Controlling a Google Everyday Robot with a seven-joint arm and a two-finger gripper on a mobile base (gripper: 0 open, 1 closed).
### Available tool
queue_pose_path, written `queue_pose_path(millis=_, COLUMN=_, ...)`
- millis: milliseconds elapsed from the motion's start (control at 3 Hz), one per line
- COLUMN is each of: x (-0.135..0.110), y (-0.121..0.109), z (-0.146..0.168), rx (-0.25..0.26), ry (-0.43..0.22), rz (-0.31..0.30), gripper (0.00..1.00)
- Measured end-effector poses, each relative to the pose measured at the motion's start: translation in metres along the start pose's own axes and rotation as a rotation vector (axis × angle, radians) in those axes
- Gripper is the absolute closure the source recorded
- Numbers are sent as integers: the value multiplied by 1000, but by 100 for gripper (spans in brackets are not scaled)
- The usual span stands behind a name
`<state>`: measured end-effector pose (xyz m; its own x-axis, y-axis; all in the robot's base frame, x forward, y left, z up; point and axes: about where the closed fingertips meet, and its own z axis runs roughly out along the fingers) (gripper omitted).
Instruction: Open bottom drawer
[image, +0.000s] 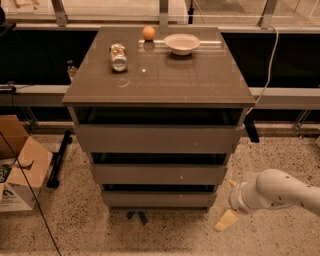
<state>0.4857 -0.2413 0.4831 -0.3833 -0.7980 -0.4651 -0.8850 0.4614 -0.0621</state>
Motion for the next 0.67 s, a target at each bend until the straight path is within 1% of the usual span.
queue_pose_path(millis=333, x=14, y=-1, z=43, rx=-39, ry=-4, rz=0, gripper=0)
queue_pose_path(millis=667, x=27, y=-4, z=78, rx=-75, ry=-36, rz=10, gripper=0)
